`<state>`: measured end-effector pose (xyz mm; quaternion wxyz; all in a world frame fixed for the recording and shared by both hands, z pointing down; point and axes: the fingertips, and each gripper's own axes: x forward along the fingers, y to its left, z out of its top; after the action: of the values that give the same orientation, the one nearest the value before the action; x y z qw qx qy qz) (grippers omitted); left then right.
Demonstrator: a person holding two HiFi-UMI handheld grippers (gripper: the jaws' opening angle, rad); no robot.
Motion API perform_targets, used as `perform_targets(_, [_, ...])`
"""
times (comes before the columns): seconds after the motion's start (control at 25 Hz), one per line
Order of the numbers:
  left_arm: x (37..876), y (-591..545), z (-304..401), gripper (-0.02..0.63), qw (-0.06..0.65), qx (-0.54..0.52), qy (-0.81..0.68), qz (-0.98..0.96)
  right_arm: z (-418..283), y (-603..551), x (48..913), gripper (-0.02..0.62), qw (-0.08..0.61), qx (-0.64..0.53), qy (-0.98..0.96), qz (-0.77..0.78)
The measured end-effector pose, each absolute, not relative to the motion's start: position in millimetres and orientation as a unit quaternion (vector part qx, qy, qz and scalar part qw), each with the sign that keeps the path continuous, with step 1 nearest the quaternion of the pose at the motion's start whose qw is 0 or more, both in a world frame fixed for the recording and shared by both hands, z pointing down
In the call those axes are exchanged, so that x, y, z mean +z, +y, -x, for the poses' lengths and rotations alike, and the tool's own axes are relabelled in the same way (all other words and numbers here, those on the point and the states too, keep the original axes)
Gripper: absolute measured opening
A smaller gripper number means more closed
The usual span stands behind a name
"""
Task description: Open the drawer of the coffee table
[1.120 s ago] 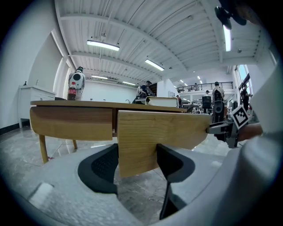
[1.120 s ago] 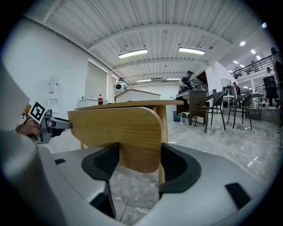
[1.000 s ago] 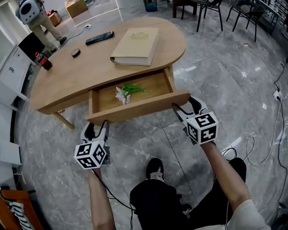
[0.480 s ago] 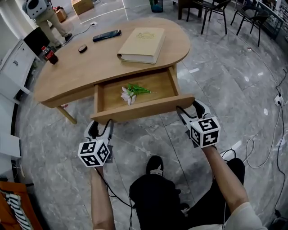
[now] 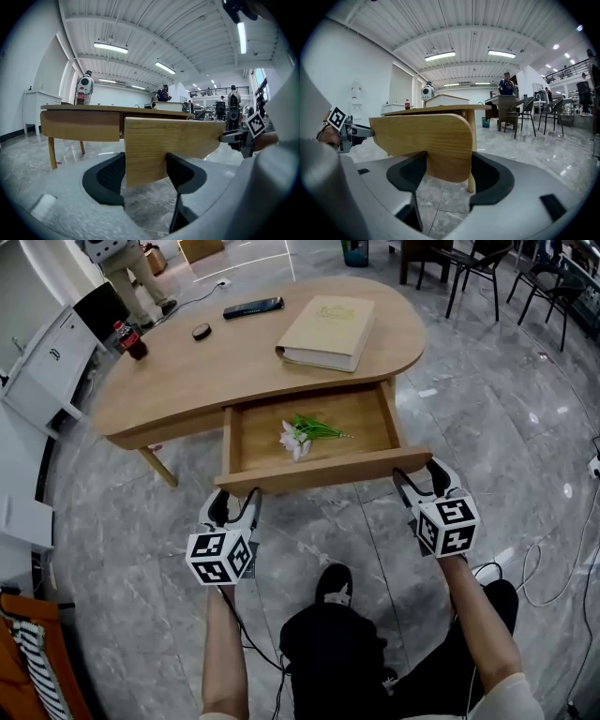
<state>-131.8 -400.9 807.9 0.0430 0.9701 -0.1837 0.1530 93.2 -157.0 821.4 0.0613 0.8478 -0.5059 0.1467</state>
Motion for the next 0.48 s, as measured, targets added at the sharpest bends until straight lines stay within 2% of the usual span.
perform_targets(0.48, [818.0, -398.1, 134.9, 0.261, 0.044, 0.166, -0.183, -0.968, -88.6, -153.5, 830.9, 0.296, 0.061, 0.137, -0.504, -0.851])
